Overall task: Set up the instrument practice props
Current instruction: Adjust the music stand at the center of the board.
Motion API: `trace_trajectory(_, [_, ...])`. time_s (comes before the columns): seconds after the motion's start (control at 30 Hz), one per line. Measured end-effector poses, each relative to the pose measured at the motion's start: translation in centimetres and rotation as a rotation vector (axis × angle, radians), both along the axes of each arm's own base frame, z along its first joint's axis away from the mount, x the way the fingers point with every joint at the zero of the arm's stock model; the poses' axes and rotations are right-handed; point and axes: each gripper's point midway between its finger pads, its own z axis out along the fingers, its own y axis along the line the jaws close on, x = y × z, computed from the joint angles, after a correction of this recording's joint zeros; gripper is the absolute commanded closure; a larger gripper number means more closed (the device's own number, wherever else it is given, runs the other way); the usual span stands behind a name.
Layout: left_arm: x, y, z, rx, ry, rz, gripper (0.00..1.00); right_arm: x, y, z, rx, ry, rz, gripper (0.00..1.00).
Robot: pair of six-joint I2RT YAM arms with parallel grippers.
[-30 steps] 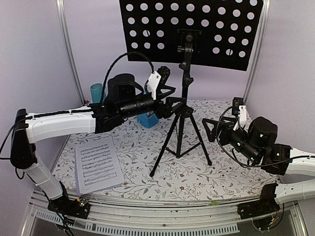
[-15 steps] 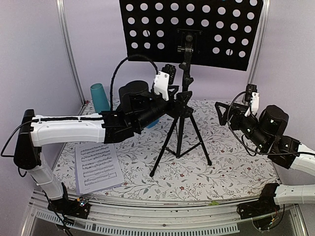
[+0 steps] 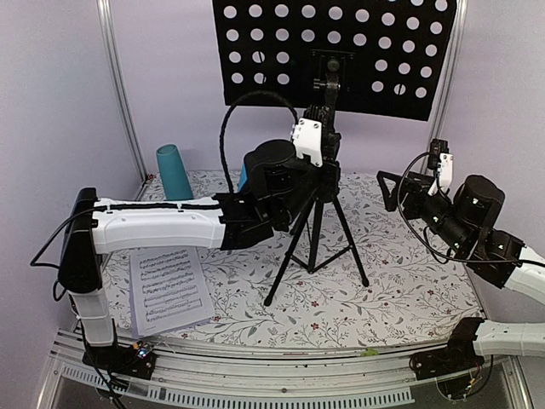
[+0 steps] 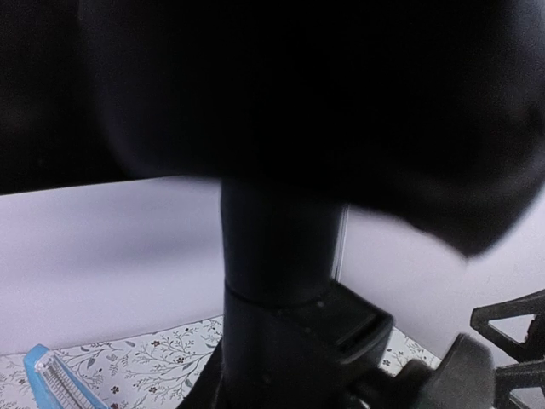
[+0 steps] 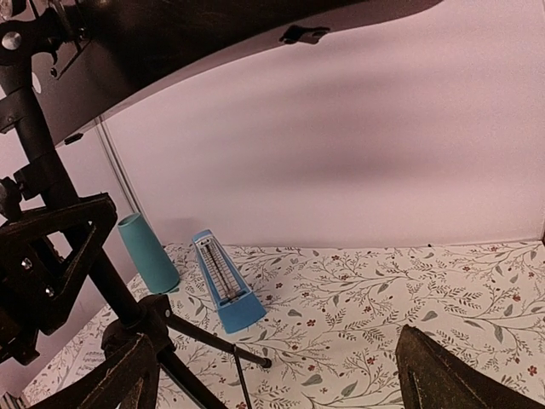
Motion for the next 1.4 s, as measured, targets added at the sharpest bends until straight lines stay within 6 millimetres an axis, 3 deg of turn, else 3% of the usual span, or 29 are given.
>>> trace_trajectory(0.17, [-0.2,-0.1,0.1,0.007,-0.024,-0.007,1.0,-0.3,0.4,0.3,-0.02,-0.018,0.047,0.01])
trace_trajectory(0.3, [-0.6,-0.2,0.2,0.005,-0.061,-0.099,1.0,-1.8,1.0,1.4,-0.036,-0.069,0.135,0.01])
trace_trajectory(0.47, [-1.6,-0.4,0.5,0.032,-0.099,-0.342,1.0,-4.4,1.3,3.9,-0.039,-0.176,0.243,0.01])
trace_trajectory(0.63, [-2.6,0.6,0.7,0.045,-0.122,-0.603,1.0,-6.4,2.5,4.9,-0.039,-0.256,0.366,0.0])
trace_trajectory(0.73, [-3.4,1.6,0.6,0.028,-0.117,-0.774,1.0,-7.4,3.4,4.0,-0.043,-0.273,0.442,0.0])
trace_trajectory(0.9, [-3.0,3.5,0.4,0.013,-0.087,-0.92,1.0,-9.1,4.3,2.2,-0.044,-0.293,0.547,0.01])
trace_trajectory(1.1, [-4.0,5.4,0.6,-0.012,-0.078,-1.113,1.0,-10.2,5.0,1.9,-0.039,-0.34,0.616,0.01])
trace_trajectory(1.23, [-5.4,5.8,0.5,-0.015,-0.084,-1.227,1.0,-9.2,7.0,0.7,-0.069,-0.333,0.689,0.01])
trace_trajectory(1.4, [-7.2,6.2,0.3,-0.014,-0.101,-1.35,1.0,-6.3,9.5,-2.1,-0.099,-0.267,0.788,0.07])
